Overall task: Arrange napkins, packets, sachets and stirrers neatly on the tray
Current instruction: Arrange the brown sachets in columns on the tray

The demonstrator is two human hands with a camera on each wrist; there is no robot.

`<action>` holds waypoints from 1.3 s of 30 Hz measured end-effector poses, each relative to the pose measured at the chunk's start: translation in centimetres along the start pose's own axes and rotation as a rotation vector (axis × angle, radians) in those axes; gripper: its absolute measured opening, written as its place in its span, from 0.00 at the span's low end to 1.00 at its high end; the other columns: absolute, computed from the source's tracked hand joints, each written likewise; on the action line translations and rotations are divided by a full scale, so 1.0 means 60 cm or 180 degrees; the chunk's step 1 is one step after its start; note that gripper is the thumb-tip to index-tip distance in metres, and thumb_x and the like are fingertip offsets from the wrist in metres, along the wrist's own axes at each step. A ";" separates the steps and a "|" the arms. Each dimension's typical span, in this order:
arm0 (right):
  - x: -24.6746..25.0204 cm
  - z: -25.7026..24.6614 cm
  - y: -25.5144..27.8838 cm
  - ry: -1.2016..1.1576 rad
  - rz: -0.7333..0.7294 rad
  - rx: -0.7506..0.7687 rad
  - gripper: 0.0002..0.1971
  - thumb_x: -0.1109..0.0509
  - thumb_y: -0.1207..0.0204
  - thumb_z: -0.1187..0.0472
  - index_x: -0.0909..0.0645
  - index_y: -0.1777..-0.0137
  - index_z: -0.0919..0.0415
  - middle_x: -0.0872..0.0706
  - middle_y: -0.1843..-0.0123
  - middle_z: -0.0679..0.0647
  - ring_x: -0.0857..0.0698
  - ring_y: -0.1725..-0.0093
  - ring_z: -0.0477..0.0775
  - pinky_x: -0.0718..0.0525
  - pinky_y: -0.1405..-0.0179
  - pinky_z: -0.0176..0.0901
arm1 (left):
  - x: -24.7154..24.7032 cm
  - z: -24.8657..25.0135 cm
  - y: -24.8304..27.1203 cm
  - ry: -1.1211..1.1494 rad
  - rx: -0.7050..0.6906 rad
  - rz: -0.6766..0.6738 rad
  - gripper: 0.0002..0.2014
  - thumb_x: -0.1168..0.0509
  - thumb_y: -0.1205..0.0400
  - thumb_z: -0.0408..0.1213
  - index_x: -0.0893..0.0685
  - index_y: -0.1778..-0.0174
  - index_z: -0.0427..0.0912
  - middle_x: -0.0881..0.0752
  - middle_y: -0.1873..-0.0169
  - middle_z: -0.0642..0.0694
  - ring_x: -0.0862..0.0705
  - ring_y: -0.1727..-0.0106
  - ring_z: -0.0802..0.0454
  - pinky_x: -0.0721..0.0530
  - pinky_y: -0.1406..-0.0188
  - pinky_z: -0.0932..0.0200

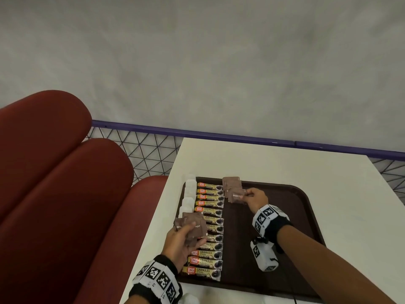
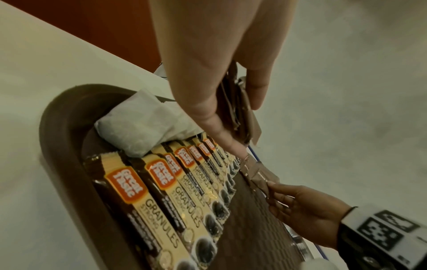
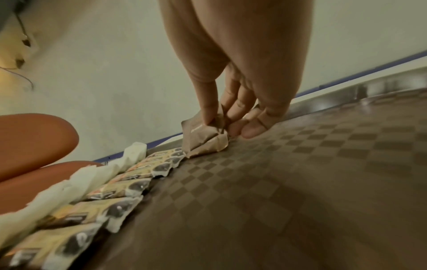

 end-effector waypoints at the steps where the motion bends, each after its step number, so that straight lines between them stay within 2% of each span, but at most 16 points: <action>1: -0.006 -0.001 -0.005 0.0030 0.0004 -0.0001 0.07 0.25 0.30 0.67 0.21 0.58 0.60 0.18 0.57 0.58 0.20 0.56 0.55 0.21 0.51 0.44 | 0.002 0.001 -0.001 -0.0005 -0.0008 0.0019 0.15 0.35 0.21 0.27 0.22 0.38 0.34 0.16 0.42 0.29 0.17 0.41 0.35 0.09 0.63 0.50; 5: -0.019 -0.004 -0.015 0.0202 0.0060 -0.0093 0.06 0.27 0.28 0.67 0.18 0.52 0.64 0.18 0.56 0.59 0.19 0.55 0.57 0.19 0.47 0.49 | 0.011 0.007 -0.006 -0.0016 -0.0064 0.0061 0.13 0.35 0.21 0.27 0.20 0.40 0.34 0.15 0.43 0.29 0.16 0.41 0.35 0.10 0.61 0.49; 7: -0.023 -0.004 -0.018 0.0332 0.0074 -0.0143 0.08 0.28 0.28 0.67 0.19 0.49 0.65 0.15 0.51 0.62 0.16 0.50 0.61 0.19 0.47 0.48 | 0.014 0.010 -0.007 -0.0022 -0.0103 0.0051 0.13 0.34 0.21 0.27 0.20 0.41 0.34 0.15 0.43 0.30 0.16 0.40 0.34 0.11 0.59 0.48; 10: -0.030 -0.004 -0.020 0.0368 0.0129 -0.0222 0.07 0.26 0.29 0.68 0.21 0.55 0.61 0.15 0.46 0.63 0.16 0.46 0.63 0.18 0.47 0.48 | 0.018 0.013 -0.008 -0.0031 -0.0124 0.0044 0.14 0.35 0.21 0.26 0.20 0.40 0.33 0.15 0.43 0.30 0.17 0.39 0.34 0.10 0.60 0.49; 13: -0.033 -0.006 -0.018 0.0474 0.0130 -0.0232 0.07 0.26 0.29 0.68 0.21 0.53 0.63 0.15 0.45 0.61 0.16 0.45 0.62 0.19 0.47 0.47 | 0.019 0.013 -0.009 -0.0027 -0.0120 0.0029 0.15 0.35 0.21 0.26 0.20 0.39 0.32 0.15 0.43 0.30 0.16 0.40 0.35 0.10 0.61 0.50; 18: -0.037 -0.002 -0.022 0.0619 0.0181 -0.0099 0.10 0.25 0.30 0.67 0.25 0.57 0.60 0.16 0.44 0.61 0.17 0.45 0.62 0.19 0.46 0.49 | 0.016 0.014 -0.008 0.0031 -0.0055 -0.0038 0.15 0.36 0.21 0.25 0.22 0.37 0.32 0.16 0.42 0.29 0.17 0.40 0.34 0.12 0.57 0.48; 21: -0.035 -0.003 -0.022 0.0664 0.0193 -0.0030 0.13 0.25 0.30 0.65 0.26 0.51 0.62 0.19 0.42 0.63 0.18 0.45 0.62 0.22 0.49 0.46 | 0.014 0.014 -0.005 0.0018 -0.0065 -0.0113 0.17 0.36 0.22 0.25 0.22 0.36 0.31 0.17 0.41 0.29 0.16 0.41 0.35 0.11 0.57 0.49; 24: -0.026 -0.003 -0.016 0.0582 0.0238 0.0005 0.22 0.24 0.30 0.63 0.28 0.40 0.66 0.23 0.39 0.64 0.20 0.41 0.64 0.23 0.45 0.49 | 0.008 0.015 -0.001 0.0025 -0.0086 -0.0173 0.16 0.38 0.21 0.25 0.21 0.37 0.31 0.15 0.43 0.31 0.15 0.45 0.38 0.10 0.60 0.51; 28: -0.014 -0.001 0.004 0.0579 0.0295 0.0258 0.21 0.25 0.29 0.61 0.27 0.40 0.68 0.24 0.39 0.66 0.20 0.42 0.65 0.23 0.46 0.48 | 0.003 0.012 0.003 0.0008 -0.0138 -0.0138 0.16 0.36 0.22 0.24 0.21 0.37 0.30 0.13 0.44 0.33 0.13 0.46 0.40 0.10 0.62 0.53; 32: -0.011 -0.001 0.037 0.0415 -0.0014 0.0515 0.14 0.29 0.25 0.62 0.26 0.44 0.66 0.22 0.44 0.62 0.21 0.51 0.56 0.25 0.53 0.42 | -0.006 0.008 0.005 -0.0009 -0.0227 0.0005 0.17 0.35 0.22 0.22 0.22 0.36 0.28 0.15 0.42 0.30 0.13 0.46 0.39 0.10 0.62 0.53; 35: -0.012 -0.006 0.073 0.0169 -0.0361 0.0670 0.08 0.31 0.24 0.62 0.25 0.49 0.61 0.20 0.49 0.58 0.21 0.52 0.51 0.26 0.60 0.36 | -0.012 0.004 0.008 -0.0047 -0.0307 0.0076 0.18 0.34 0.23 0.22 0.23 0.36 0.28 0.15 0.43 0.30 0.12 0.50 0.42 0.10 0.65 0.55; 37: -0.012 -0.014 0.099 -0.0018 -0.0639 0.0802 0.04 0.32 0.23 0.62 0.25 0.52 0.60 0.19 0.54 0.52 0.21 0.54 0.48 0.27 0.60 0.27 | -0.014 0.002 0.009 -0.0074 -0.0343 0.0104 0.19 0.33 0.23 0.23 0.22 0.36 0.29 0.13 0.45 0.33 0.12 0.52 0.44 0.11 0.68 0.57; 39: -0.012 -0.024 0.123 -0.0062 -0.0946 0.0902 0.03 0.33 0.21 0.59 0.23 0.53 0.58 0.20 0.58 0.45 0.22 0.58 0.41 0.27 0.61 0.24 | -0.016 -0.002 0.010 -0.0096 -0.0355 0.0130 0.19 0.32 0.24 0.23 0.22 0.36 0.30 0.12 0.47 0.35 0.11 0.55 0.46 0.12 0.70 0.59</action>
Point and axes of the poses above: each hand's wrist, its own y-axis away from the middle knuckle, its own x-axis out of the back of the hand, z = x × y, the point moved 1 cm from there along -y, towards the middle knuckle
